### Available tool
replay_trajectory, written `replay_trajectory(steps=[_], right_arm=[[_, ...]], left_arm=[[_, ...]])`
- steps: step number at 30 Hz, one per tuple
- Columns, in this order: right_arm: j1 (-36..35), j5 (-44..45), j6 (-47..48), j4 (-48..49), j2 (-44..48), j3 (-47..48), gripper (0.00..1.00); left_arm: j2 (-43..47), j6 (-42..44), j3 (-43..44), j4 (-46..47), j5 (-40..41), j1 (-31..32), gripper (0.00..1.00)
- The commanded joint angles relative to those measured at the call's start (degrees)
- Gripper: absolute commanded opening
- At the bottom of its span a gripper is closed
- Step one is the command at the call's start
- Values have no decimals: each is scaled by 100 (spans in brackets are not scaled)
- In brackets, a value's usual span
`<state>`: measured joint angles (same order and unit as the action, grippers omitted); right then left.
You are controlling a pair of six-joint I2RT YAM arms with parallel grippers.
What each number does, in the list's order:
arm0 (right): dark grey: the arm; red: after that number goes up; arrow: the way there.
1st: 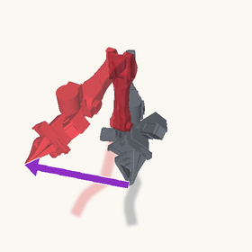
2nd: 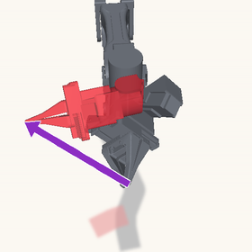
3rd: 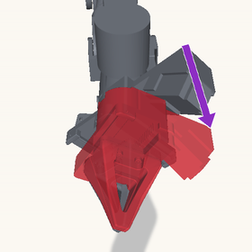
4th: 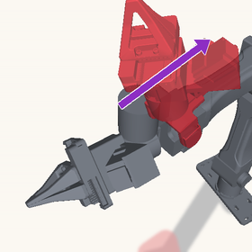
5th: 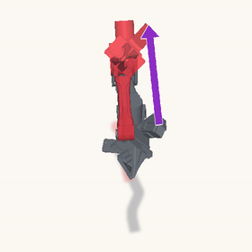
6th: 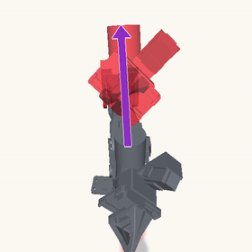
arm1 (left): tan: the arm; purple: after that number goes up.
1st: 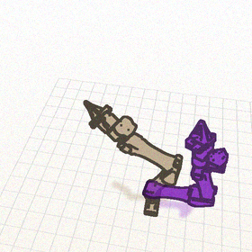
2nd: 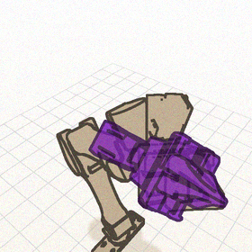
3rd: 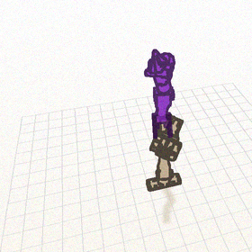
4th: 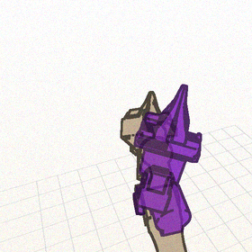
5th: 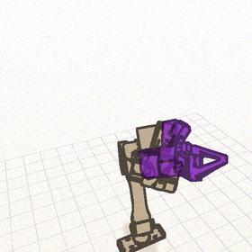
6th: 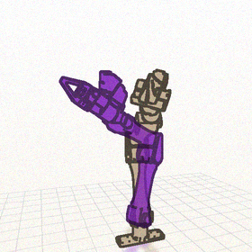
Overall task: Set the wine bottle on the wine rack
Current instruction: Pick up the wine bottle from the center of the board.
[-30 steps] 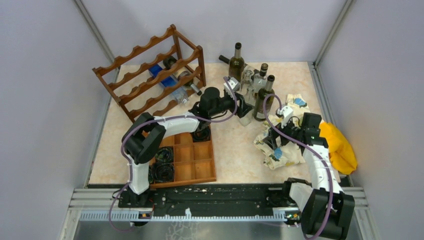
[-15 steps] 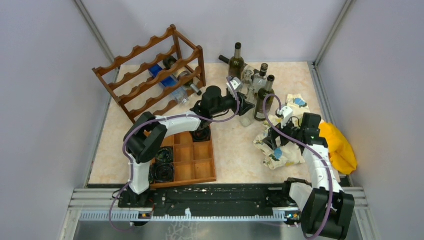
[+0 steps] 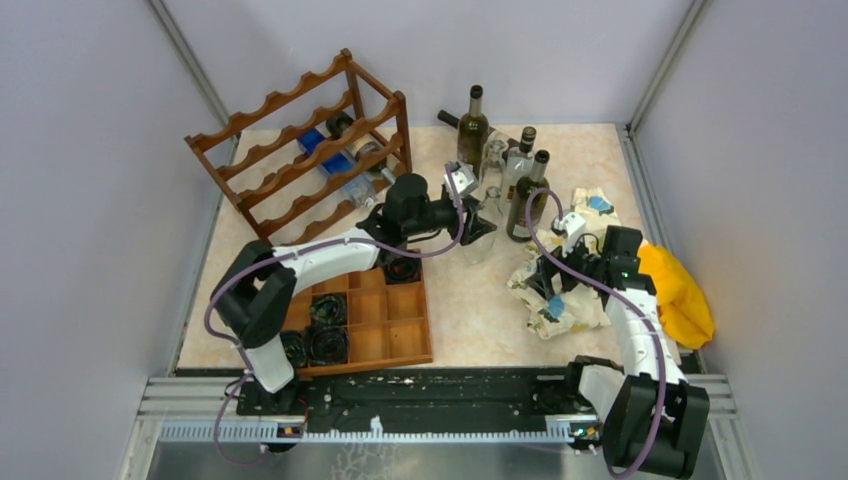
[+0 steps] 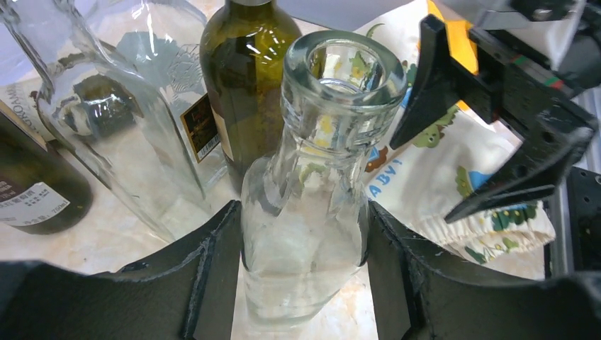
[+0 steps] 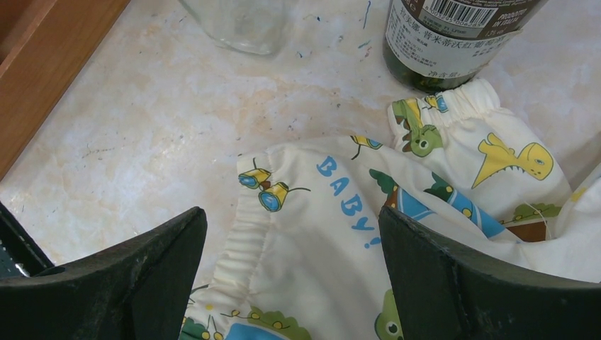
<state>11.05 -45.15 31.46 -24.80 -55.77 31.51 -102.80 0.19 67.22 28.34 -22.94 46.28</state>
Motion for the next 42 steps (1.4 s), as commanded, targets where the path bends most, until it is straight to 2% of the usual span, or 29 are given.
replay_trajectory(steps=[1, 10, 21, 42], right_arm=[[55, -170, 86, 208, -30, 66, 90], [55, -198, 110, 195, -56, 75, 90], [55, -239, 145, 177, -81, 86, 90], [55, -257, 172, 151, -83, 84, 90]], left_arm=[[698, 532, -116, -136, -400, 43, 0], [1524, 1517, -226, -1501, -880, 39, 0], [1948, 2674, 290, -3219, -936, 39, 0], [2691, 4200, 739, -5173, 236, 43, 0]])
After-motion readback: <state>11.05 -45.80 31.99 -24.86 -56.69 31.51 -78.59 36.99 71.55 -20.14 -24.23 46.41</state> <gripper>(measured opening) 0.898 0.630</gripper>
